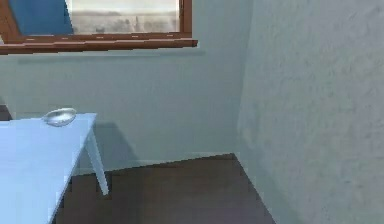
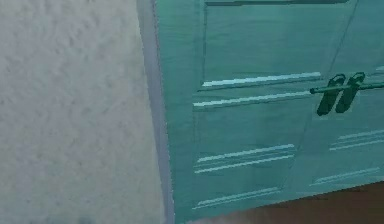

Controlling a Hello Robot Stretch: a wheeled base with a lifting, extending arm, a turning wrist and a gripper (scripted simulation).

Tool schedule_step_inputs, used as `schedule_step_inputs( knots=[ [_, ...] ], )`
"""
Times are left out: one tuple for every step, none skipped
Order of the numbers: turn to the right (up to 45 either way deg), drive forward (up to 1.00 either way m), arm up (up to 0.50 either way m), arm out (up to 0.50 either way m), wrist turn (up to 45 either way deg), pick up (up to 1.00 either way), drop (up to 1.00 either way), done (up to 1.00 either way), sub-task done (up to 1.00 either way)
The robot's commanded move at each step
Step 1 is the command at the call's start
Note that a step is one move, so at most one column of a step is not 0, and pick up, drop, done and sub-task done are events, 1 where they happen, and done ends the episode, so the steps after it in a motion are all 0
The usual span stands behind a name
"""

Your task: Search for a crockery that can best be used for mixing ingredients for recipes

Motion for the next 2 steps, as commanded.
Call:
schedule_step_inputs(
  knots=[
    [0.0, 0.15, 0.00, 0.00, 0.0, 0.00, 0.00, 0.00, 0.00],
    [-39.0, 0.00, 0.00, 0.00, 0.0, 0.00, 0.00, 0.00, 0.00]
  ],
)
